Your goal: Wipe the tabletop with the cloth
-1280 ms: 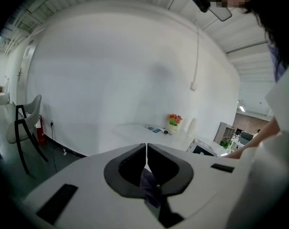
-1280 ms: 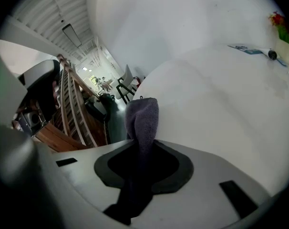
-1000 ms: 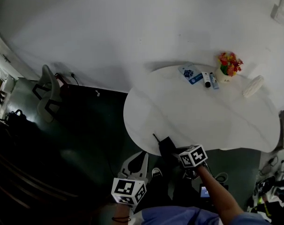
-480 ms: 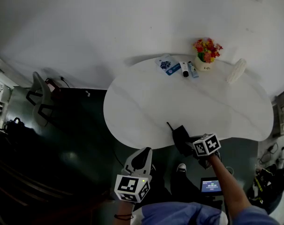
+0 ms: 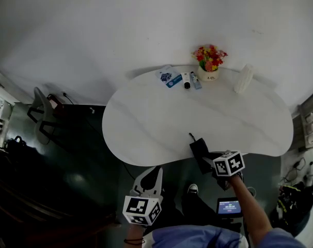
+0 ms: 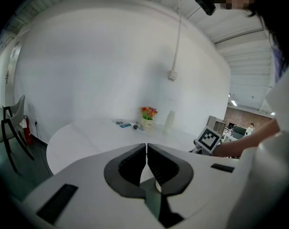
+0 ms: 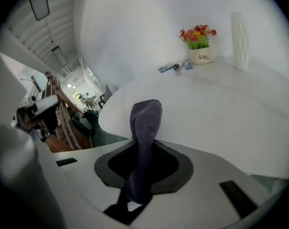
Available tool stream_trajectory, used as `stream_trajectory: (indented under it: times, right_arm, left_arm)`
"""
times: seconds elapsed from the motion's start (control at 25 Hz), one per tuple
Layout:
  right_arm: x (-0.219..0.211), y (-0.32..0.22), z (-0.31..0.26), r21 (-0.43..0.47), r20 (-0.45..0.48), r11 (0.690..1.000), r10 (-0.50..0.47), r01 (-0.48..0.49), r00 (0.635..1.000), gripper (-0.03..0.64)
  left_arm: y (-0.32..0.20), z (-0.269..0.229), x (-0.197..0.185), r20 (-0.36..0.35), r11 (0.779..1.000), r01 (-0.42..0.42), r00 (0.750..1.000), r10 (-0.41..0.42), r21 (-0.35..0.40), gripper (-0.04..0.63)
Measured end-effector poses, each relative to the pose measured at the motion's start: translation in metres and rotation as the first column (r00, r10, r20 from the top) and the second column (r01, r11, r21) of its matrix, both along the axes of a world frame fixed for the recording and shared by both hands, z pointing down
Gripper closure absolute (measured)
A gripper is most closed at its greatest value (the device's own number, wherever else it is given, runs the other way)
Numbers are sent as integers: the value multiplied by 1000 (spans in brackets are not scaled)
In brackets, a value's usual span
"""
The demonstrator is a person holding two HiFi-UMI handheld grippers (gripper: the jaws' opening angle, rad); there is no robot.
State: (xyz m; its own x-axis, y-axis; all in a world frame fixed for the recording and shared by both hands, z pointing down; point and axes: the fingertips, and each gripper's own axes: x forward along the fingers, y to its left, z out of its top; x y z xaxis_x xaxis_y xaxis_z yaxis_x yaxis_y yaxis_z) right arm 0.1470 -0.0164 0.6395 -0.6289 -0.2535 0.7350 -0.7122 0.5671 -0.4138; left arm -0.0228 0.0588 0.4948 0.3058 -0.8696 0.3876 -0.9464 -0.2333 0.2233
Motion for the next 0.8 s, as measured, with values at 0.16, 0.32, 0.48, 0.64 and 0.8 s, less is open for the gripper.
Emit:
stream_trajectory:
  times: [0.16,0.32,0.48,0.64,0.8]
  right_arm:
    - [-8,10,-41,30,121,999,27,-31,992,529]
    - [-22,27,-83,69,210,995,55,-71,976,529]
    - [-45,51,-113,95,257,988,91,-119,962,529]
    - [-67,80,-135,121,281,976,144,-183,949,529]
    - [-89,111,-147,134,302,958,206,-255,931,529]
  left_arm:
    - [5,-5,14,-2,1000,25,1000,-25,4,575]
    - [17,-9,19,16,1000,-9,1000,9,7,575]
    - [23,-14,7,2,1000,-26,1000,26,16,575]
    - [35,-28,-4,18,994,-104,994,103,38,575]
    - [58,-35,-25,20,985,-163,987,162,53,575]
